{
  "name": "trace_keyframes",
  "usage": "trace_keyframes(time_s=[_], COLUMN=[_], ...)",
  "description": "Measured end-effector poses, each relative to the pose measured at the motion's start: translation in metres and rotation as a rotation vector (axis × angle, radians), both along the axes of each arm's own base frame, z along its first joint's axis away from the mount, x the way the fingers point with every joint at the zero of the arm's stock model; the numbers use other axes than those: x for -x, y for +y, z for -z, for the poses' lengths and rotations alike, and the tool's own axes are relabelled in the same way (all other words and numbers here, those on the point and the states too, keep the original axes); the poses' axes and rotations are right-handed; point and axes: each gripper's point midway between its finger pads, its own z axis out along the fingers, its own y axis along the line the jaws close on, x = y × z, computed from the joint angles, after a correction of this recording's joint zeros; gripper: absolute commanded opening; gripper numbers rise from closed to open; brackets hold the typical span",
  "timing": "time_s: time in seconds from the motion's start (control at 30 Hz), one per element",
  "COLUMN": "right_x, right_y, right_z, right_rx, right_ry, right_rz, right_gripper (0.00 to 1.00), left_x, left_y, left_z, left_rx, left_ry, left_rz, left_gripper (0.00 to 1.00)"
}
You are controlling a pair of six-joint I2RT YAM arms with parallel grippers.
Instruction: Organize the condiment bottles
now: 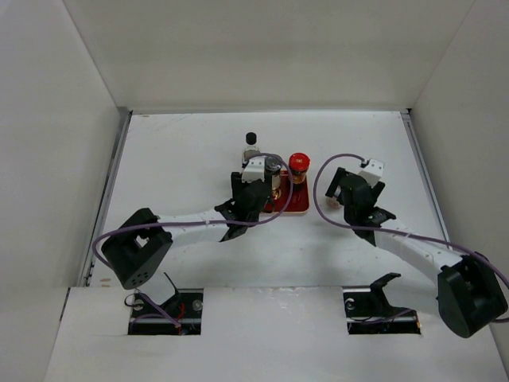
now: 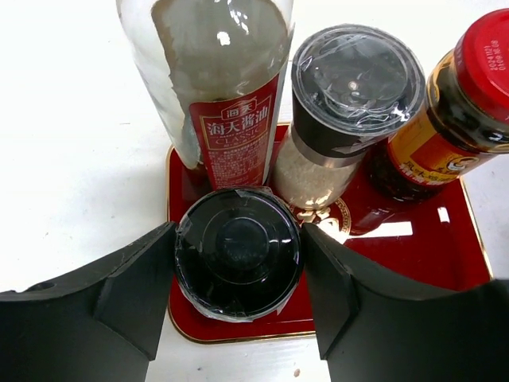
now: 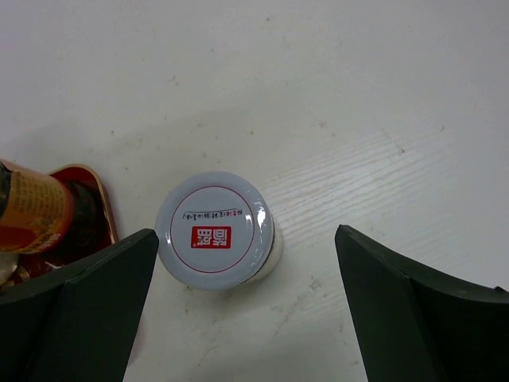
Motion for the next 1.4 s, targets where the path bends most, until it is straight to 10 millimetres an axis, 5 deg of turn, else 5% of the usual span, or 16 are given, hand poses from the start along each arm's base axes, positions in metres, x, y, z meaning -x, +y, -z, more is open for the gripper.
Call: trace_keyframes(time_s=[0.53, 0.87, 0.97, 1.03, 1.17, 1.27, 1.4], right_x=[-0.017, -0.017, -0.017, -0.016, -0.017, -0.008, 0.006], right_y=[0.014, 0.017, 0.022, 0.023, 0.024, 0.024, 0.037], right_z=[0.019, 0.0, 0.017, 0.027, 0.025, 0.022, 0.001], right_rx=[-0.042, -0.077, -0.068, -0.057, -0.062, -0.044, -0.046], right_ry=[0.045, -0.014, 0.034, 0.065, 0.057, 0.061, 0.021], right_rz=[-0.045, -0.063, -0.083, -0.086, -0.085, -0.091, -0.142], right_gripper=[1.0, 1.0, 0.88, 0.7, 0.47, 0.45, 0.44], left_x=[0.004, 0.02, 0.028, 0.034, 0.046, 0.055, 0.063], left_y=[-0.002, 0.012, 0.02, 0.029, 0.047, 0.064, 0.087], left_z=[-0.012, -0.065, -0.067, -0.066, -0.063, -0.062, -0.067], left_rx=[0.022, 0.14, 0.151, 0.154, 0.171, 0.194, 0.225], left_ry=[-0.04, -0.132, -0.141, -0.144, -0.151, -0.163, -0.19], left_rz=[0.003, 0.006, 0.007, 0.004, -0.002, -0.015, -0.056], left_gripper=[0.73, 0.78, 0.82, 0.84, 0.89, 1.0, 1.0])
